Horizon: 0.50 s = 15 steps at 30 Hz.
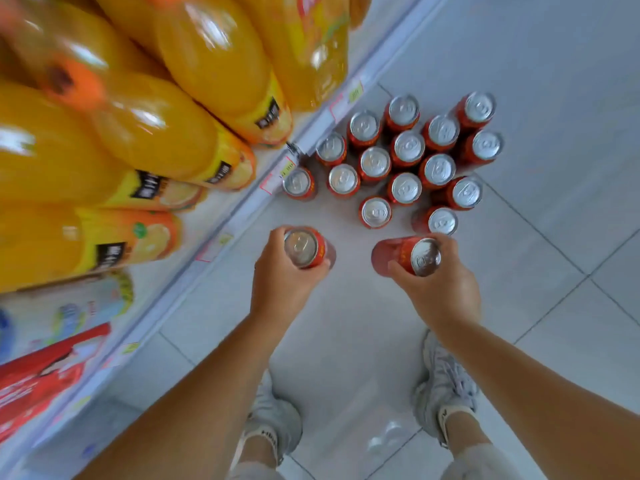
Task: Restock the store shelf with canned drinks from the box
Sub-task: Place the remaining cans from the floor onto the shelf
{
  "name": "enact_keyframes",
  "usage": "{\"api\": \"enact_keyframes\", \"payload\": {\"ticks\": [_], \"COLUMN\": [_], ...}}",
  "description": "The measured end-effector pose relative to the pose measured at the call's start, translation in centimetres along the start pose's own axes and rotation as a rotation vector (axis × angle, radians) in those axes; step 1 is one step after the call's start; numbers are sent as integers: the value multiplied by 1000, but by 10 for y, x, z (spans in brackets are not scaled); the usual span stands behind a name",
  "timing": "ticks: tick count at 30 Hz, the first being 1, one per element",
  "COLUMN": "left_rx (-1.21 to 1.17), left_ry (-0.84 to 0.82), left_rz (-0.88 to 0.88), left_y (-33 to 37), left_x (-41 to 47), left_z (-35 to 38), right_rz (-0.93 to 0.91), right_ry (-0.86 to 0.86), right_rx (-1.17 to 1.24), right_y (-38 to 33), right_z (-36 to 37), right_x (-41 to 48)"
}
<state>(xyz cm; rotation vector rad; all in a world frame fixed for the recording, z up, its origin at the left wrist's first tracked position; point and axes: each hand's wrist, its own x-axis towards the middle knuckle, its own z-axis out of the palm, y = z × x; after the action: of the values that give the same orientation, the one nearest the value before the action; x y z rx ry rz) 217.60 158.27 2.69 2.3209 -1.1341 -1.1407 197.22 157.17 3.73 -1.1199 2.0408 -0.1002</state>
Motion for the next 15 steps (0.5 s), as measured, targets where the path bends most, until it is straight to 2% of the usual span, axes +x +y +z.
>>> {"api": "enact_keyframes", "payload": {"ticks": [6,12,15], "left_rx": [2,-78,-129], "left_ry": [12,151,205], "left_rz": [19,213,302], "left_y": [103,237,277], "left_x": [-111,-244,-297], "left_z": [-162,-362,-426], "right_rz": [-204,-481,-598], "right_ry": [-54,-21,-69], "right_rx": [48,172,213], "right_y": [-112,-249,-294], "right_z": [-146,-306,-354], "right_x": [-120,-282,-341]}}
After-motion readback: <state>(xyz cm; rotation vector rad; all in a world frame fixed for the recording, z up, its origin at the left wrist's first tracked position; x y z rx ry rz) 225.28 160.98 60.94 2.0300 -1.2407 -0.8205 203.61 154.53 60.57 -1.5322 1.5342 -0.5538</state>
